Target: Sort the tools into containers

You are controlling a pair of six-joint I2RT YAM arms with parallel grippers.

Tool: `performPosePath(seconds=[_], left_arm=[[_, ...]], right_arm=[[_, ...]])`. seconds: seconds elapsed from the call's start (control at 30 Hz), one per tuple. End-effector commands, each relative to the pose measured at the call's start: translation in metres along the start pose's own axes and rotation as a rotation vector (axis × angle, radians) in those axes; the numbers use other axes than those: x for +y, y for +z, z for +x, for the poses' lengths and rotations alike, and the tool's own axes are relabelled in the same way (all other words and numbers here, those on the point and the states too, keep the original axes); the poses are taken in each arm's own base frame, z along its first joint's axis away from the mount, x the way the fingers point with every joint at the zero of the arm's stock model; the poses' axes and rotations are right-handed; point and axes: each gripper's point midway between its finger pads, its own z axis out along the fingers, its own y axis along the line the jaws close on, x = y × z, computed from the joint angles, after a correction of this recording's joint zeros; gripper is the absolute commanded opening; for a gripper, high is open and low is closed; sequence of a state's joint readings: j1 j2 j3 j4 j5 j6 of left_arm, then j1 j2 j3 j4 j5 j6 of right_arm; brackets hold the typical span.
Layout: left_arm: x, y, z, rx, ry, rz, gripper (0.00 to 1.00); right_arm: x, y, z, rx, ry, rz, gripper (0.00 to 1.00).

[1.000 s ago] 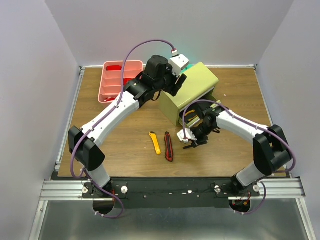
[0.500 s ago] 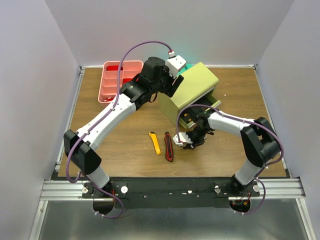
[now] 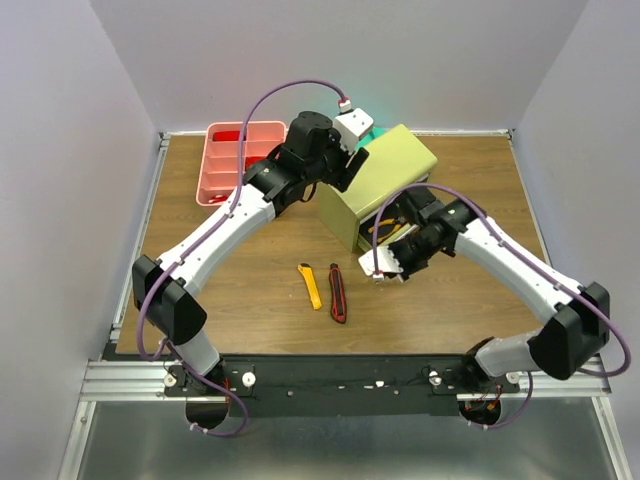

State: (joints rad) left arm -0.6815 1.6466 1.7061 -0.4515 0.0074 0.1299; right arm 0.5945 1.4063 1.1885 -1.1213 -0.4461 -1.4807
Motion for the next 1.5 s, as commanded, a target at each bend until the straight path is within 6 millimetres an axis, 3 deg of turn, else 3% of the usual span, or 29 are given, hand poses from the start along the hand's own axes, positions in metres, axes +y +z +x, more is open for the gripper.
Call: performPosePath(seconds=[0.0, 0.17, 0.3, 0.43, 0.8, 1.1, 1.23, 1.33, 1.47], left_arm=[[0.007, 0.005, -0.011, -0.024, -0.021, -0.019, 0.75], [0.0, 0.007, -0.019, -0.041, -0.036, 0.016, 0.75], [0.003, 0.001, -0.021, -0.047, -0.026, 0.004, 0.76], [0.004, -0.005, -0.016, -0.042, -0.009, -0.005, 0.76], [0.011, -0.014, -0.006, -0.029, -0.008, -0.016, 0.77], [0.013, -0.015, -0.002, -0.022, -0.014, -0.014, 0.76], [0.011, -0.014, -0.003, -0.023, -0.017, -0.007, 0.77], [0.01, -0.013, -0.004, -0.026, -0.023, -0.001, 0.77], [0.009, -0.011, -0.006, -0.028, -0.029, 0.004, 0.77]], right_arm=[[0.013, -0.033, 0.008, 0.11, -0.021, -0.049, 0.01], [-0.017, -0.038, 0.022, 0.165, -0.051, -0.037, 0.01], [-0.05, -0.04, 0.045, 0.227, -0.062, -0.001, 0.01], [-0.071, -0.03, 0.069, 0.241, -0.026, -0.056, 0.01], [-0.093, -0.004, 0.099, 0.253, -0.025, -0.136, 0.01], [-0.115, 0.01, 0.097, 0.208, -0.079, -0.05, 0.04], [-0.114, 0.016, 0.101, 0.22, -0.085, 0.011, 0.35], [-0.115, 0.003, 0.092, 0.21, -0.072, 0.064, 0.43], [-0.11, -0.019, 0.067, 0.146, -0.024, 0.119, 0.46]])
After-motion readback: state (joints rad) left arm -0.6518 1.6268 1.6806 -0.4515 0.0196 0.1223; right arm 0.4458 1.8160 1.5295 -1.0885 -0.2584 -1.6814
